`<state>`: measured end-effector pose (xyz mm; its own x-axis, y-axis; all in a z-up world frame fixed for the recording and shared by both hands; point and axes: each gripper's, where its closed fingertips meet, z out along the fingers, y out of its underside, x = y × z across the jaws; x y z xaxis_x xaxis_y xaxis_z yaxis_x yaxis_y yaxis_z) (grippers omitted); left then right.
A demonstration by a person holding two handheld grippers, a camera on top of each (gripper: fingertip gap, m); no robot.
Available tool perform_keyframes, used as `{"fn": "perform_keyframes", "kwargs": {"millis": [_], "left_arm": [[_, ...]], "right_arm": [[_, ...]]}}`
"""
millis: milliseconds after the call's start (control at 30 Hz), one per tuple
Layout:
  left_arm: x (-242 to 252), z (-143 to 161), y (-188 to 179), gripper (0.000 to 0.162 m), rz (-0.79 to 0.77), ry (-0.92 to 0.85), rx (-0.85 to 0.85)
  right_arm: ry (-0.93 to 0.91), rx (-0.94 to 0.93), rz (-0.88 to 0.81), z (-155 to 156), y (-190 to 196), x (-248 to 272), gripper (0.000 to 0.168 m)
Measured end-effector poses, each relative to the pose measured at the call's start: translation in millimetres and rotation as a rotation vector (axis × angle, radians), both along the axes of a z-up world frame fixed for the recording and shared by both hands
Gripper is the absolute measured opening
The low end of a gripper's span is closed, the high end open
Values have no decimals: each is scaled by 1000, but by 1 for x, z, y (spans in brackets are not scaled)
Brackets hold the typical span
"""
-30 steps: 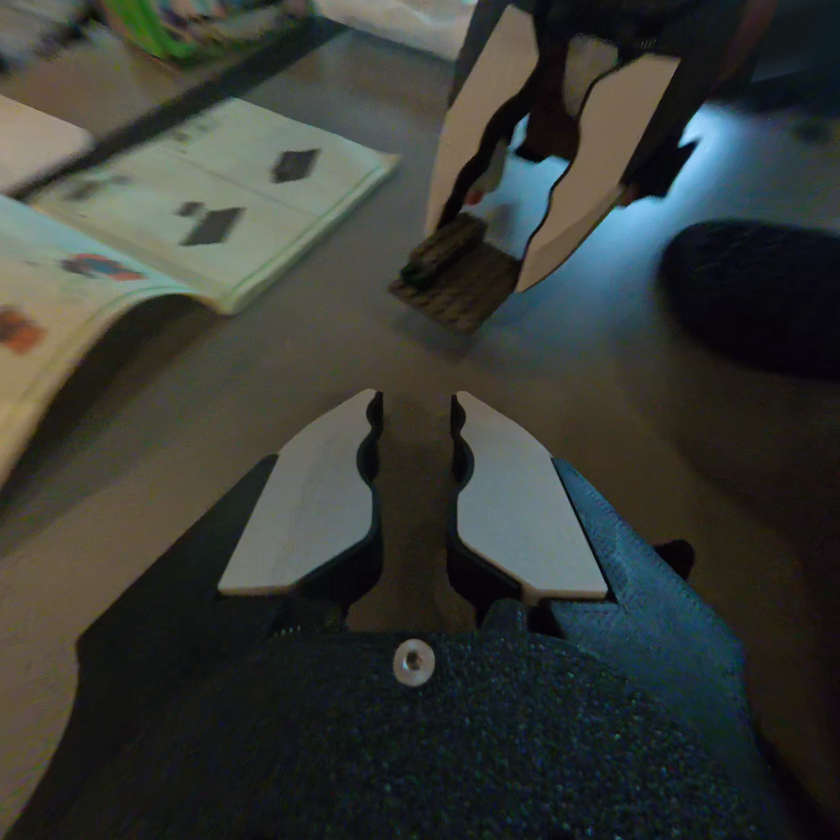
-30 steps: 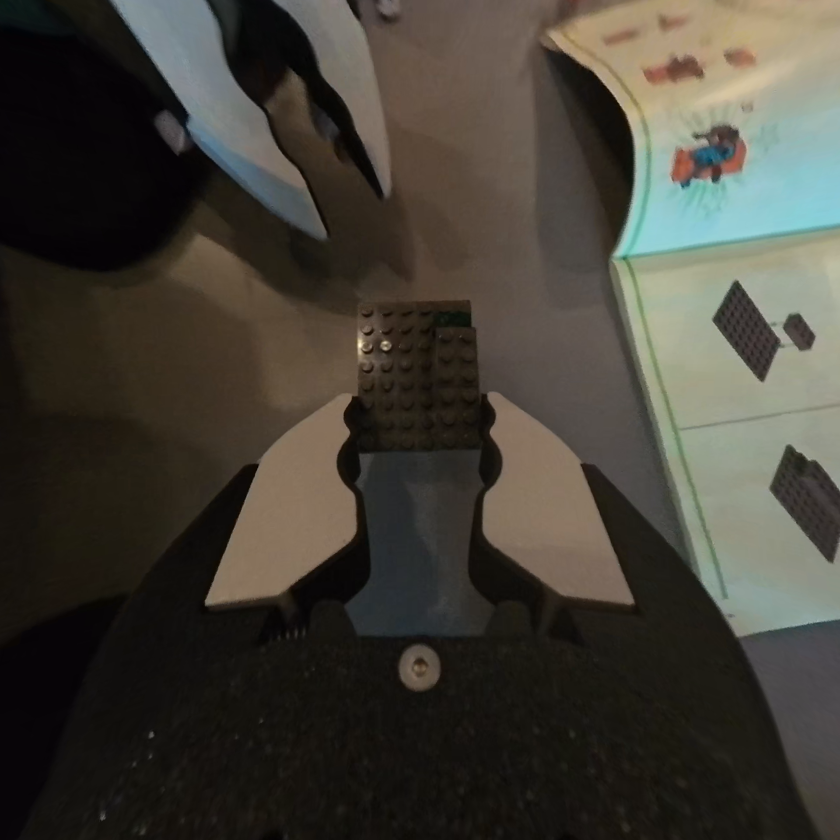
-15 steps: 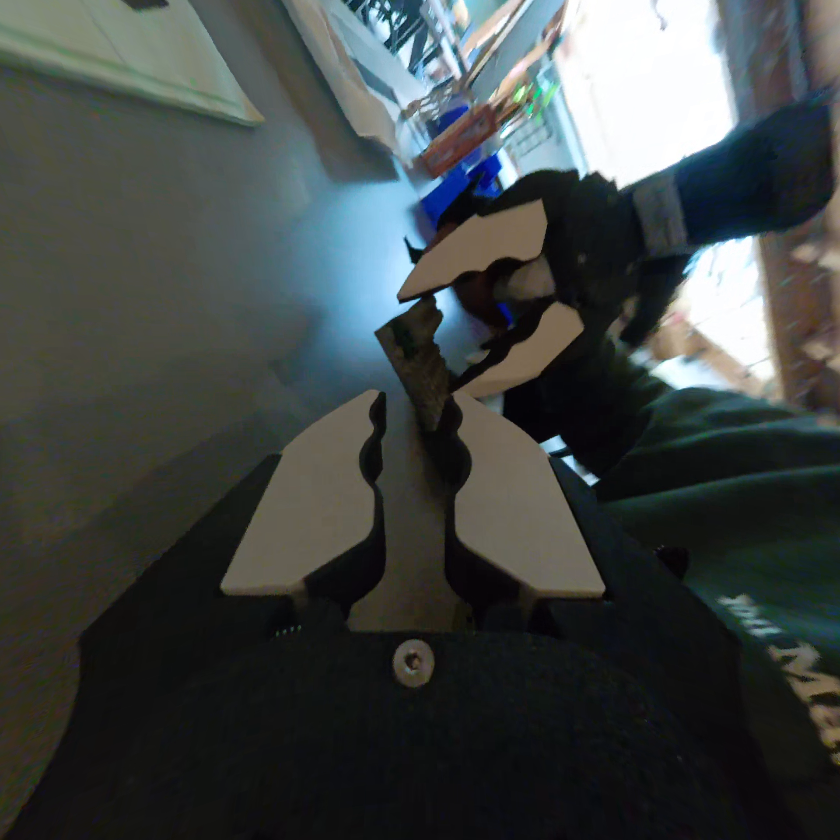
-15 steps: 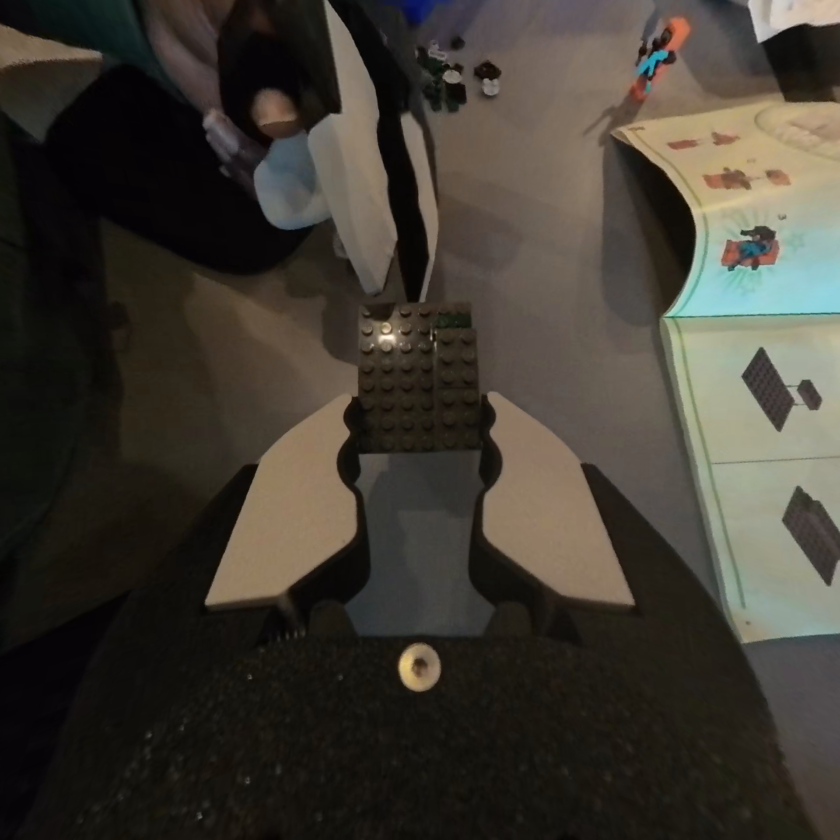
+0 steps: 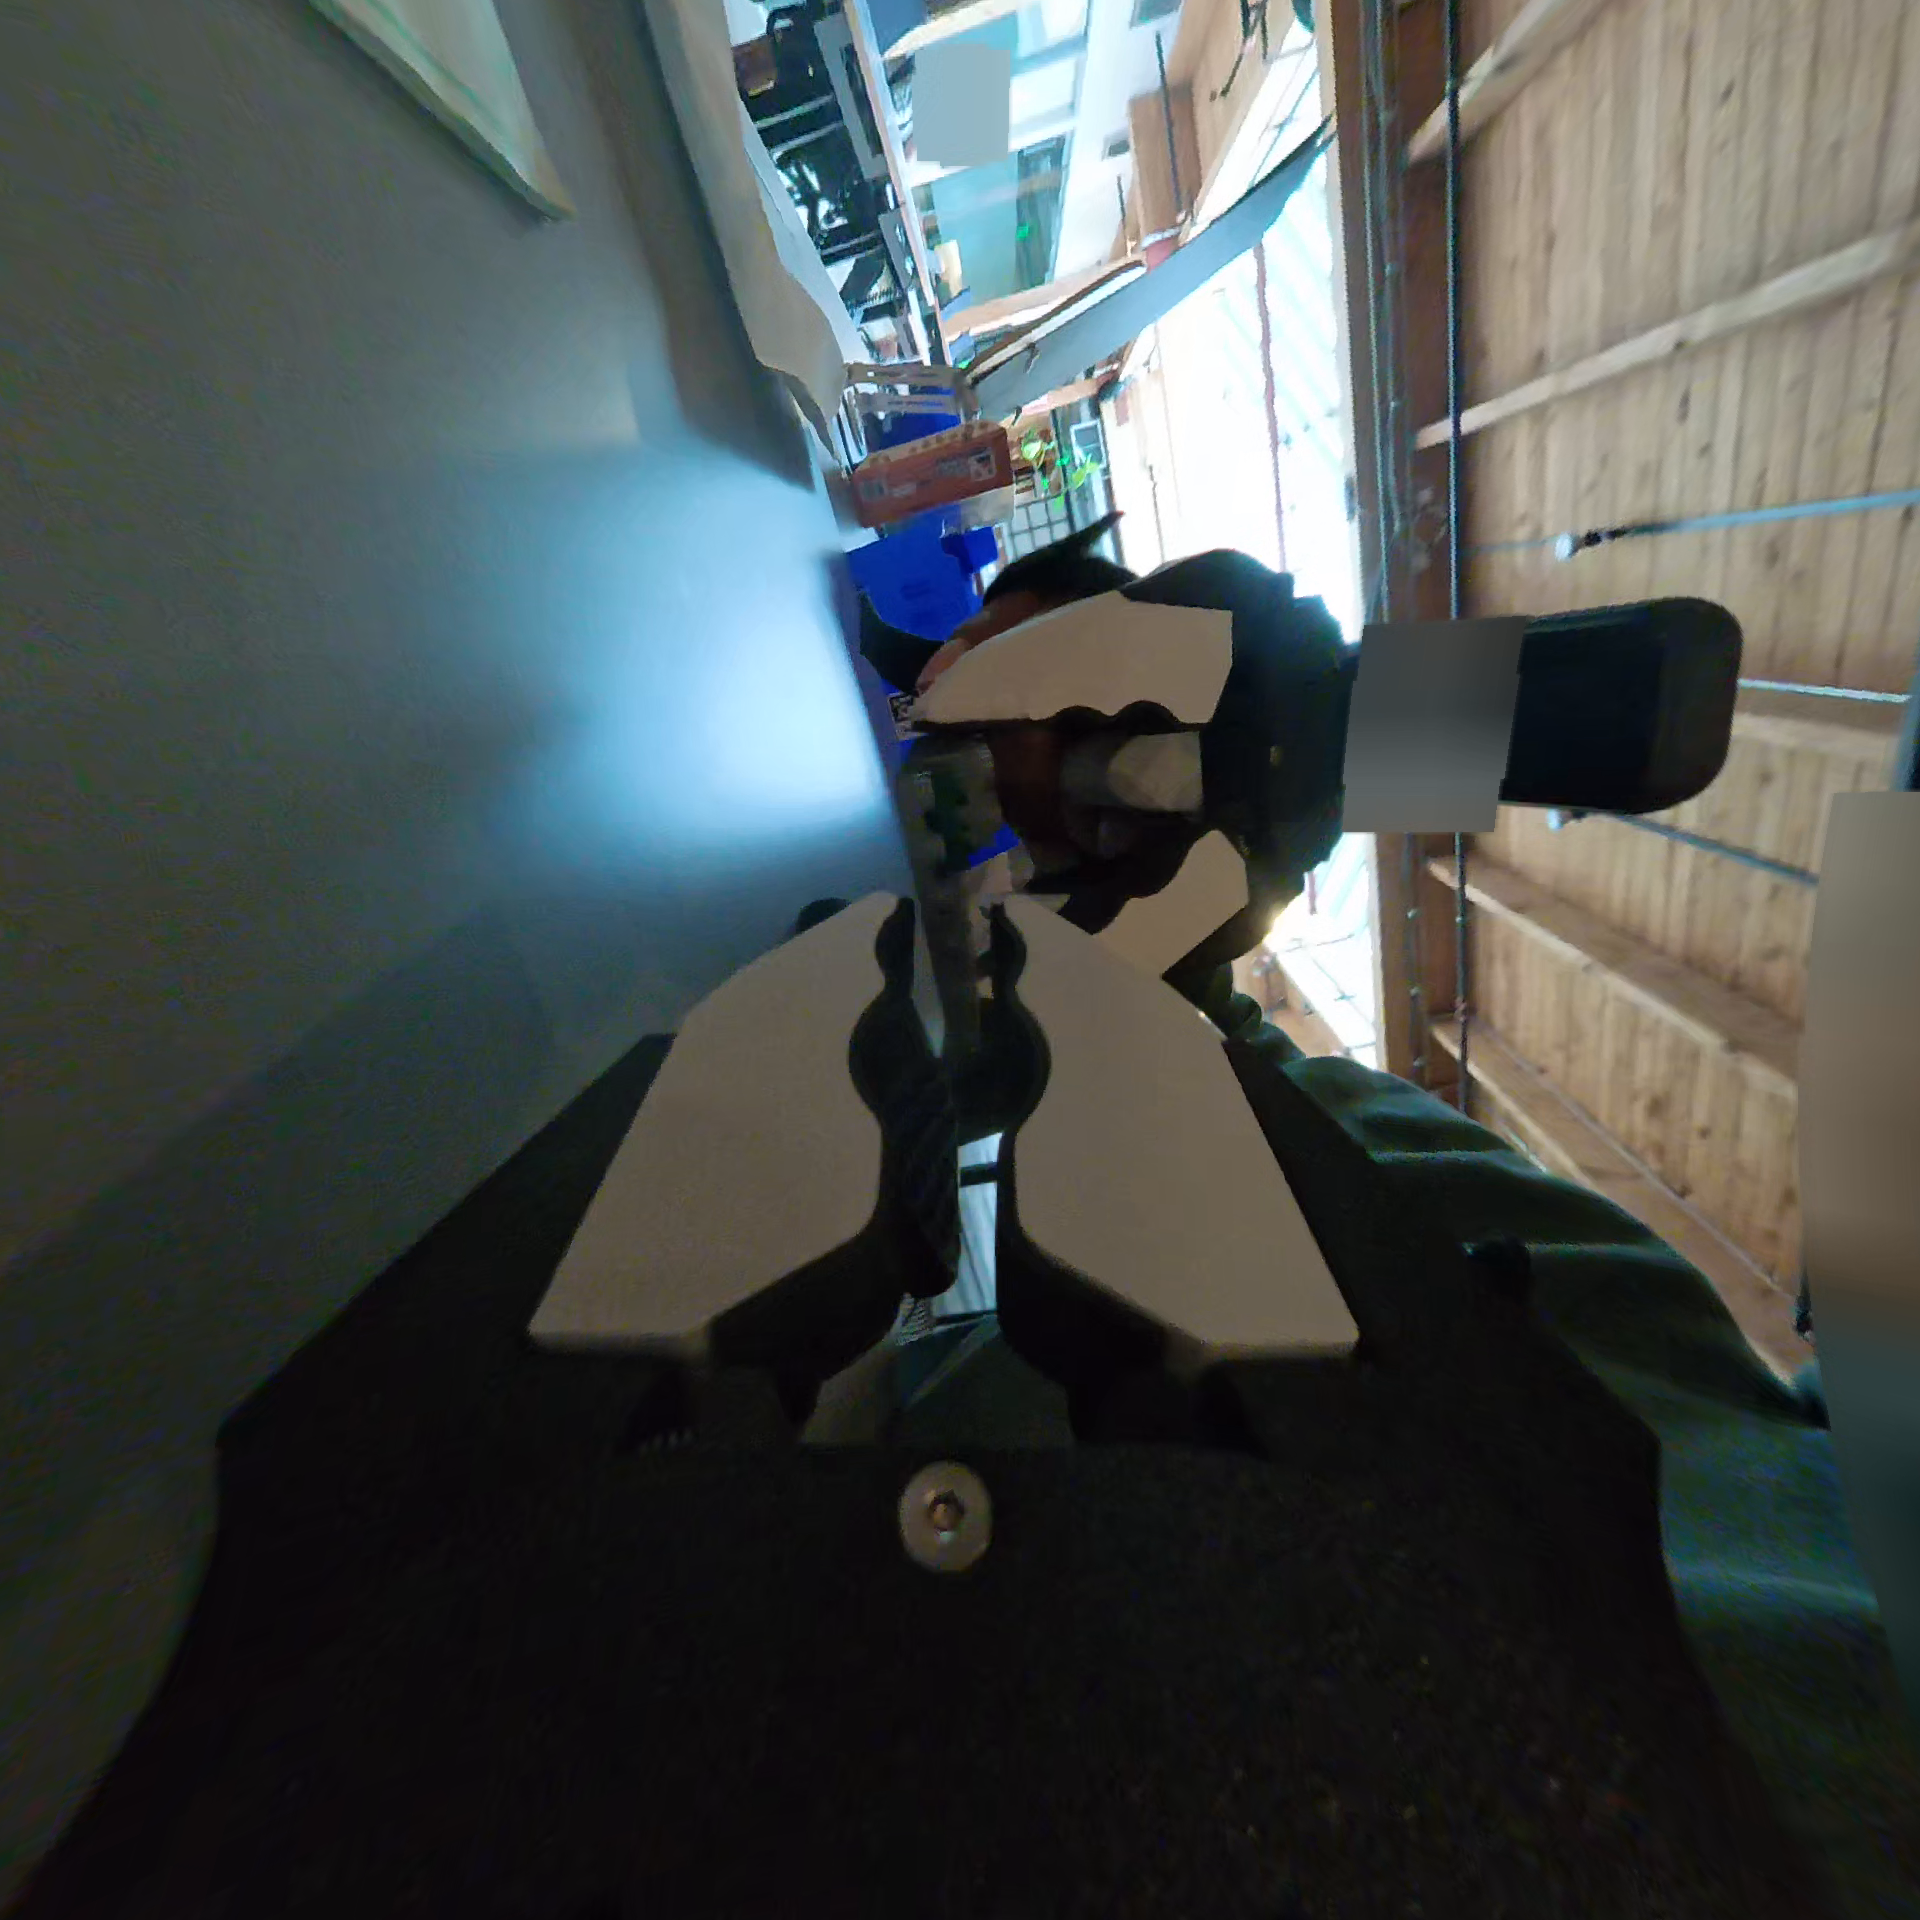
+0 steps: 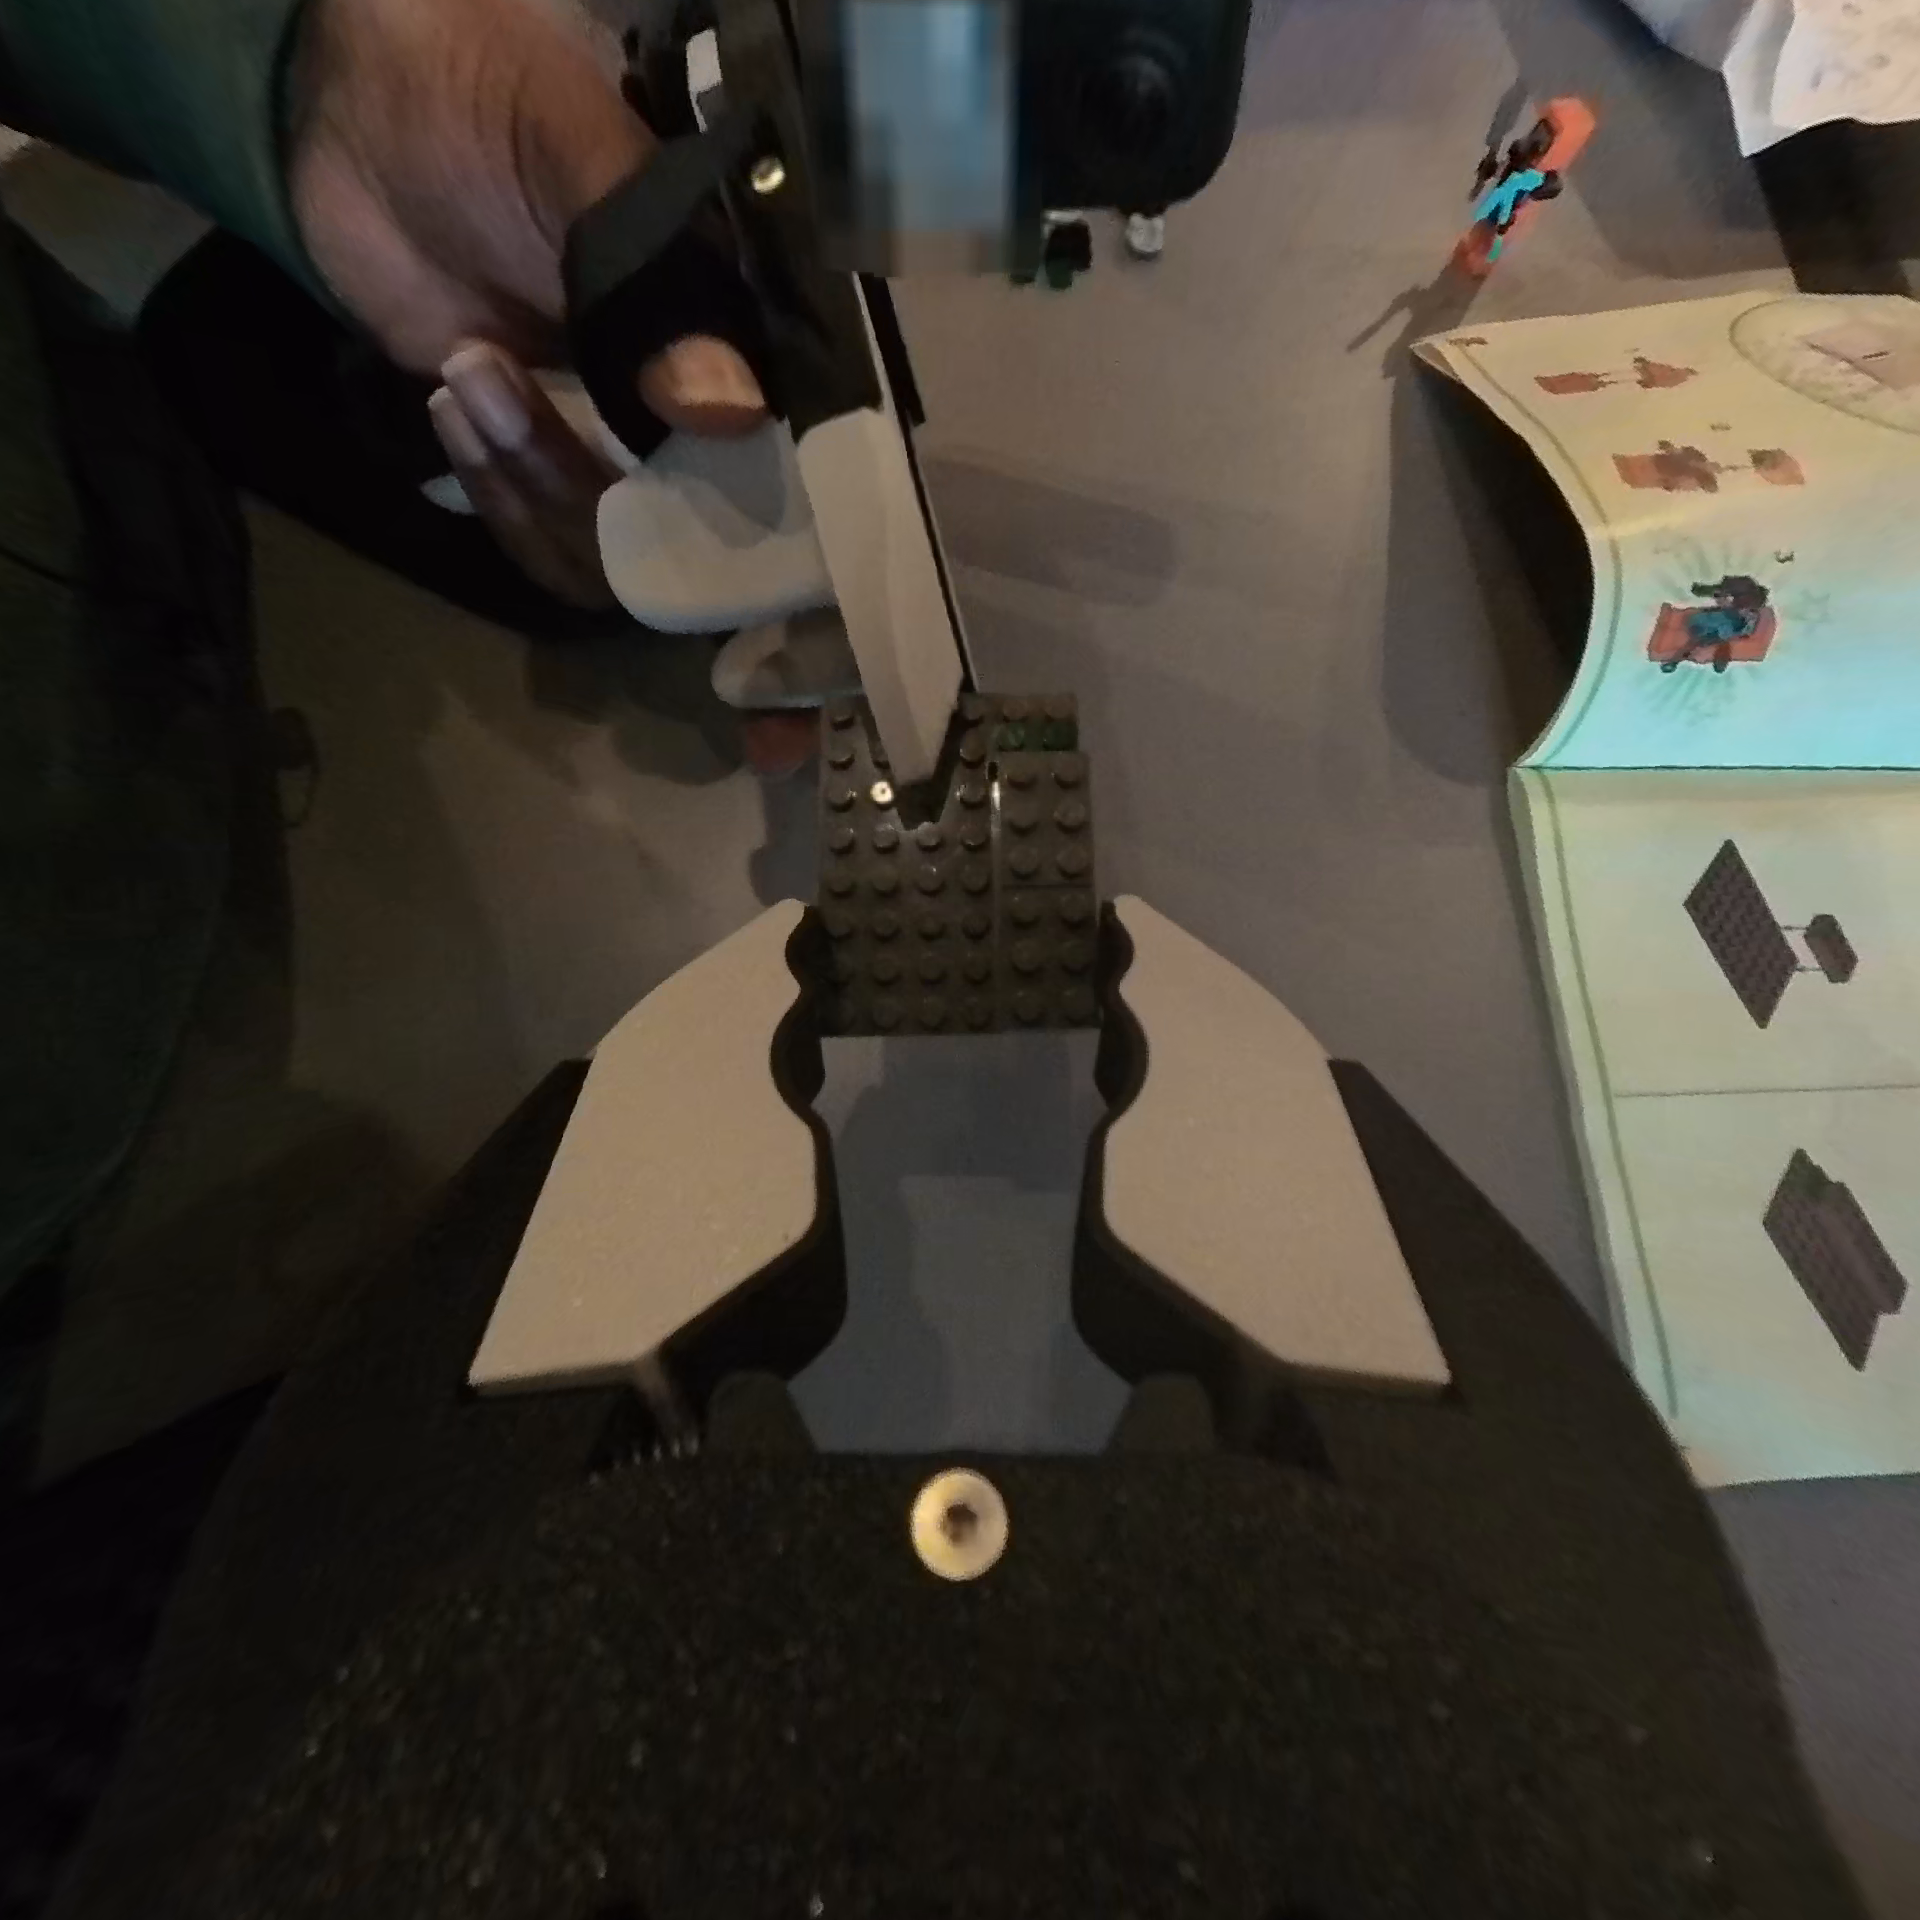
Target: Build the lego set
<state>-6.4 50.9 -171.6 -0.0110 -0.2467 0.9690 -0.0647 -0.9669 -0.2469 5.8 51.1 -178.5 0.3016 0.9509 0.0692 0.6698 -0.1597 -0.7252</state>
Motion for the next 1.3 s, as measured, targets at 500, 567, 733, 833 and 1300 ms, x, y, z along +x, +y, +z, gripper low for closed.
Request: {"fn": "perform_keyframes", "kwargs": {"millis": [500,567,733,833,1300], "left_arm": [[3,-4,-5,5,11,-15,-62],[3,-6,-5,5,18,-4,-69],[3,-9,-5,5,34,25,-80],[3,-11,-5,5,32,36,-82],[5,-13,-24,5,0,59,-39]], "right_arm": [[-20,-11,4,-4,2,4,50],[-23,-13,1,-6,2,4,50],[-11,-38,3,-7,3,6,50],[30,-103,17,0,3,9,55],[37,-882,319,12,9,-10,36]]}}
